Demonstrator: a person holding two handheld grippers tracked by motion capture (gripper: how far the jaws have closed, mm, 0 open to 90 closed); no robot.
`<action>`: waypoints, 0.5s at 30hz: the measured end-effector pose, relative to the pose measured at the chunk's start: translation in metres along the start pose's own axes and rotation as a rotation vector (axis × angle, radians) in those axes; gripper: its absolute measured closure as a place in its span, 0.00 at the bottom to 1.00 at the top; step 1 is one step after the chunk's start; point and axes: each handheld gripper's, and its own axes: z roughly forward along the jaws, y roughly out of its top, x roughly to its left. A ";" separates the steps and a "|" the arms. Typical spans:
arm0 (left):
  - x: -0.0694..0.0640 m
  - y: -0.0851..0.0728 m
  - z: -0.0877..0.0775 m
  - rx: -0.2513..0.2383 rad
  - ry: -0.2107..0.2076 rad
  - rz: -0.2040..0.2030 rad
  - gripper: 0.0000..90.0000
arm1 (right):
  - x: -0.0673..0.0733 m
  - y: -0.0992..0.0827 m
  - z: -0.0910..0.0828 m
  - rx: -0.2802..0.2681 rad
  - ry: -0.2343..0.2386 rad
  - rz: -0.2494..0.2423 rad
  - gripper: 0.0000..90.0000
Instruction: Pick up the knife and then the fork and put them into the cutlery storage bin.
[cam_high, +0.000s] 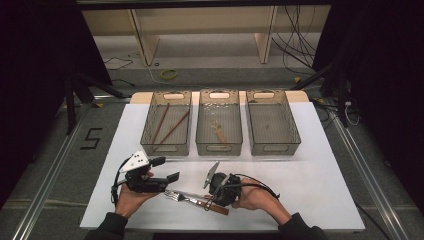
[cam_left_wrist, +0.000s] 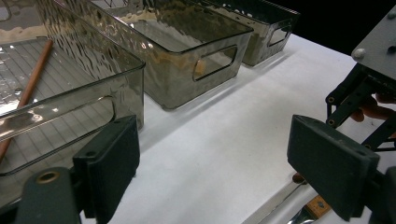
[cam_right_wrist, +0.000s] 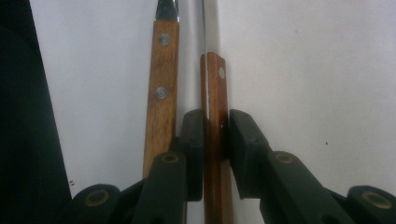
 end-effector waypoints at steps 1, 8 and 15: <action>0.000 0.000 0.000 -0.003 0.001 -0.004 0.18 | 0.000 0.000 0.000 0.000 0.001 -0.001 0.86; 0.000 0.000 0.000 -0.004 0.000 -0.004 0.18 | -0.003 0.000 -0.003 0.004 -0.007 0.008 0.90; 0.000 0.000 0.000 -0.004 0.000 -0.003 0.18 | -0.005 -0.002 -0.002 -0.009 0.010 0.020 0.91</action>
